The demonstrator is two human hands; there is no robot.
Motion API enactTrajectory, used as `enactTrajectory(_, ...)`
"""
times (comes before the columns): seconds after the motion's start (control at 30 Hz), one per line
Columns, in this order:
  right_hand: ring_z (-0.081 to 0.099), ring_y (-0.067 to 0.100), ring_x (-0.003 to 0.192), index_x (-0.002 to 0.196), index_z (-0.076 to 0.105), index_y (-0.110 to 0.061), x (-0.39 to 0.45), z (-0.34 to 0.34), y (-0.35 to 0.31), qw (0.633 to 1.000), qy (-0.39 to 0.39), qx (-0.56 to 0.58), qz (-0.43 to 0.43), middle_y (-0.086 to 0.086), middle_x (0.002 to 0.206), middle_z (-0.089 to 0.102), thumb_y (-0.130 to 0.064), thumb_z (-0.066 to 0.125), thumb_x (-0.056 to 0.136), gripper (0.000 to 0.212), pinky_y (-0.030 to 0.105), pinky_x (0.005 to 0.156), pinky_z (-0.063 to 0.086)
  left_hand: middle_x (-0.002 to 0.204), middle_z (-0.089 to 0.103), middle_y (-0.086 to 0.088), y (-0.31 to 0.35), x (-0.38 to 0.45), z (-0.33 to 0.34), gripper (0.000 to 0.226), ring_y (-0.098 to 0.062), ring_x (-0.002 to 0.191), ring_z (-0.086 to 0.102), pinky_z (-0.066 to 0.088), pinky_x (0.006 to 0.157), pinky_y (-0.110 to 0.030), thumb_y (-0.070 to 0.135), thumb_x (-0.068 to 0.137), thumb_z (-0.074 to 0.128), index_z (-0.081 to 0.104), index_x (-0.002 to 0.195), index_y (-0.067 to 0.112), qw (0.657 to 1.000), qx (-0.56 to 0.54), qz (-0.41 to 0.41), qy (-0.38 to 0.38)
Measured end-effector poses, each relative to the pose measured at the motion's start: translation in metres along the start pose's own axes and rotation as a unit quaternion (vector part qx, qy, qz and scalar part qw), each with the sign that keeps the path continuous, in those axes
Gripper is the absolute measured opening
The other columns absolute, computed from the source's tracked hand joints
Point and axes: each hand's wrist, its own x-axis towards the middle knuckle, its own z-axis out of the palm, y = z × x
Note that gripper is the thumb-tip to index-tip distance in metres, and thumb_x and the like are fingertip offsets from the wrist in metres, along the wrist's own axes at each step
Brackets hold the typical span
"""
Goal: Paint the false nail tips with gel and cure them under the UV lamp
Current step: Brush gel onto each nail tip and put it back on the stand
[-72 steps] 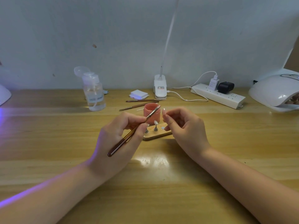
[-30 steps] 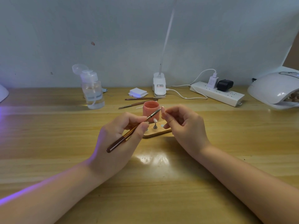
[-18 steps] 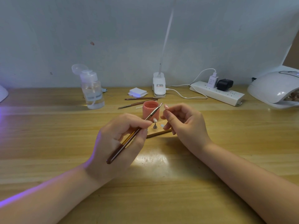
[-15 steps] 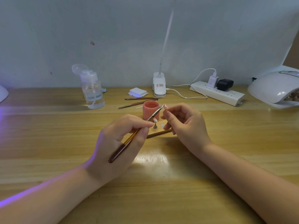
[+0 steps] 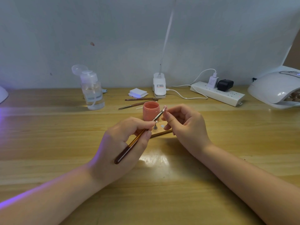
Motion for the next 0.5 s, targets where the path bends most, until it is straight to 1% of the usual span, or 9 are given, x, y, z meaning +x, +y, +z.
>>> enactTrajectory(0.1, 0.068, 0.015, 0.061, 0.094, 0.068, -0.006, 0.0001, -0.0004, -0.0002, 1.000, 0.000, -0.009, -0.002, 0.005, 0.080, 0.071, -0.009, 0.068, 0.088, 0.007, 0.015, 0.053, 0.047, 0.098, 0.071, 0.005, 0.0009, -0.0004, -0.0006, 0.021, -0.010, 0.094, 0.067, 0.051, 0.081, -0.018, 0.023, 0.091, 0.056, 0.067, 0.108, 0.017, 1.000, -0.008, -0.022, 0.014)
enactTrajectory(0.17, 0.069, 0.014, 0.062, 0.094, 0.068, -0.007, 0.0002, -0.0008, 0.0003, 1.000, 0.002, -0.019, -0.004, 0.004, 0.080, 0.071, -0.010, 0.068, 0.088, 0.007, 0.018, 0.054, 0.049, 0.097, 0.071, 0.004, 0.0014, 0.0000, -0.0006, 0.021, -0.010, 0.093, 0.067, 0.052, 0.080, -0.020, 0.022, 0.091, 0.057, 0.067, 0.108, 0.015, 1.000, -0.005, -0.024, 0.008)
enactTrajectory(0.23, 0.069, 0.014, 0.063, 0.094, 0.068, -0.008, 0.0002, -0.0015, 0.0011, 1.000, 0.009, -0.030, -0.005, 0.003, 0.081, 0.071, -0.011, 0.069, 0.088, 0.007, 0.024, 0.057, 0.053, 0.096, 0.071, 0.003, 0.0024, -0.0001, 0.0000, 0.019, -0.008, 0.092, 0.067, 0.052, 0.079, -0.020, 0.020, 0.091, 0.059, 0.067, 0.107, 0.014, 1.000, -0.003, -0.023, 0.005)
enactTrajectory(0.3, 0.069, 0.014, 0.065, 0.095, 0.068, -0.008, 0.0003, -0.0020, 0.0018, 0.999, 0.015, -0.045, -0.008, 0.005, 0.082, 0.071, -0.011, 0.069, 0.088, 0.008, 0.032, 0.062, 0.057, 0.097, 0.071, 0.008, 0.0043, -0.0005, -0.0006, 0.019, -0.006, 0.092, 0.067, 0.049, 0.079, -0.015, 0.023, 0.090, 0.056, 0.066, 0.107, 0.022, 0.999, -0.014, -0.031, 0.024)
enactTrajectory(0.37, 0.070, 0.013, 0.066, 0.095, 0.068, -0.007, 0.0003, -0.0022, 0.0023, 0.998, 0.018, -0.058, -0.011, 0.004, 0.082, 0.071, -0.011, 0.069, 0.087, 0.008, 0.036, 0.065, 0.058, 0.098, 0.071, 0.012, 0.0060, -0.0010, -0.0012, 0.019, -0.005, 0.094, 0.067, 0.047, 0.080, -0.011, 0.028, 0.090, 0.054, 0.062, 0.107, 0.032, 0.998, -0.021, -0.045, 0.040)
enactTrajectory(0.43, 0.070, 0.013, 0.067, 0.095, 0.068, -0.006, 0.0003, -0.0020, 0.0023, 0.998, 0.015, -0.063, -0.013, 0.004, 0.081, 0.071, -0.010, 0.070, 0.087, 0.009, 0.035, 0.066, 0.059, 0.099, 0.071, 0.012, 0.0064, -0.0010, -0.0009, 0.020, -0.006, 0.095, 0.067, 0.047, 0.080, -0.011, 0.029, 0.091, 0.054, 0.061, 0.108, 0.035, 0.998, -0.023, -0.051, 0.039)
enactTrajectory(0.5, 0.070, 0.012, 0.067, 0.095, 0.068, -0.005, 0.0000, -0.0014, 0.0019, 0.998, 0.011, -0.064, -0.015, 0.004, 0.081, 0.071, -0.009, 0.071, 0.086, 0.010, 0.032, 0.064, 0.058, 0.100, 0.071, 0.010, 0.0053, 0.0000, 0.0000, 0.020, -0.007, 0.095, 0.067, 0.049, 0.080, -0.013, 0.026, 0.093, 0.056, 0.061, 0.111, 0.032, 0.999, -0.013, -0.041, 0.028)
